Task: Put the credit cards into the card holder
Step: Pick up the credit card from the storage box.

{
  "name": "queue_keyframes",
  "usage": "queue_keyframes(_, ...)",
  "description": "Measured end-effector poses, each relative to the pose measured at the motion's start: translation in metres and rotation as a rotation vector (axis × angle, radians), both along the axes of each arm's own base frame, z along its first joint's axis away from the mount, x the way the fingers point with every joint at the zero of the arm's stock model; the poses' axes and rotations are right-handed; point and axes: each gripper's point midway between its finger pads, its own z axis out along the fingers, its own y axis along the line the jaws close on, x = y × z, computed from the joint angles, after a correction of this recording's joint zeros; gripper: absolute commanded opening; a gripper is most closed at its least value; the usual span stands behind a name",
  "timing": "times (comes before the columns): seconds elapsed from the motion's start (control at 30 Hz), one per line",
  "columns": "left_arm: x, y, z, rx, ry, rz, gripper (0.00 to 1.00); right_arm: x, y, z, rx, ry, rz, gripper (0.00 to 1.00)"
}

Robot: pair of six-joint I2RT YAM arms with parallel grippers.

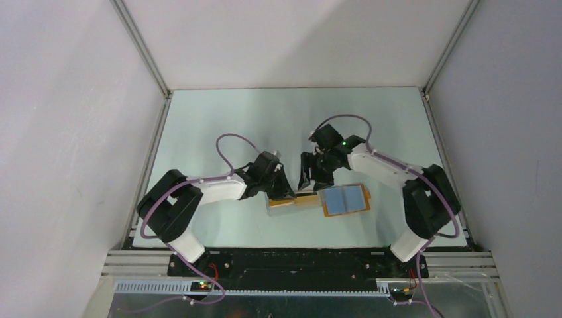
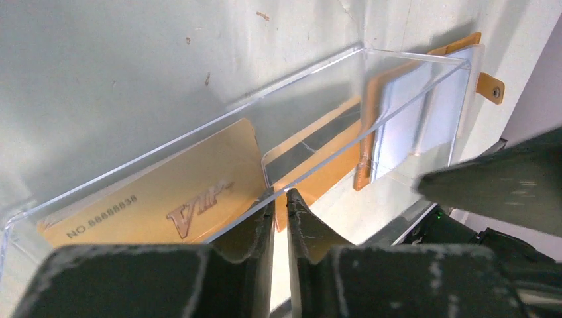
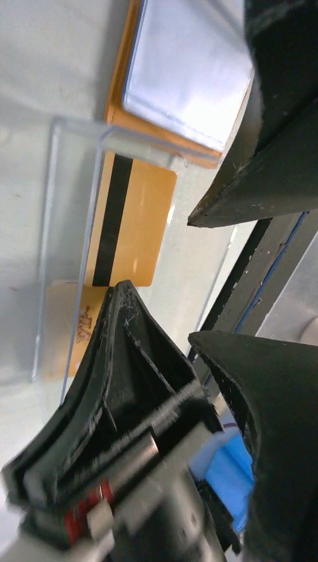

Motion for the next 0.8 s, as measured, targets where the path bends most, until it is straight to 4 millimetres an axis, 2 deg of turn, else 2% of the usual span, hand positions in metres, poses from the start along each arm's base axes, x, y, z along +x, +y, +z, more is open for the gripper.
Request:
queue_keyframes(0.13, 0.0, -0.002, -0.001, -0.002, 0.002, -0.001, 0.11, 0.019, -0.018, 0.031, 0.042, -0.092, -0.072, 0.65)
queue_keyframes(0.23, -0.002, -0.004, 0.0, -0.004, 0.006, -0.01, 0.11, 0.029, -0.041, 0.034, 0.029, -0.116, -0.136, 0.66)
queue_keyframes(0.3, -0.002, -0.006, 0.0, -0.004, 0.009, -0.016, 0.11, 0.032, -0.054, 0.027, 0.008, -0.107, -0.168, 0.65)
queue_keyframes(0.4, -0.004, -0.01, 0.002, -0.005, 0.013, -0.027, 0.12, 0.03, -0.07, 0.006, -0.039, -0.052, -0.198, 0.62)
queue_keyframes(0.57, -0.002, -0.019, 0.005, -0.018, 0.013, -0.045, 0.14, 0.015, -0.072, -0.031, -0.071, 0.058, -0.184, 0.52)
queue_keyframes(0.63, -0.002, -0.021, 0.005, -0.022, 0.018, -0.05, 0.17, 0.011, -0.068, -0.036, -0.052, 0.085, -0.173, 0.49)
queue_keyframes(0.77, -0.003, -0.023, 0.004, -0.027, 0.014, -0.062, 0.34, 0.01, -0.062, -0.036, -0.024, 0.091, -0.159, 0.47)
queue_keyframes(0.8, -0.002, -0.024, 0.005, -0.029, 0.008, -0.066, 0.38, 0.01, -0.061, -0.035, -0.019, 0.09, -0.157, 0.44)
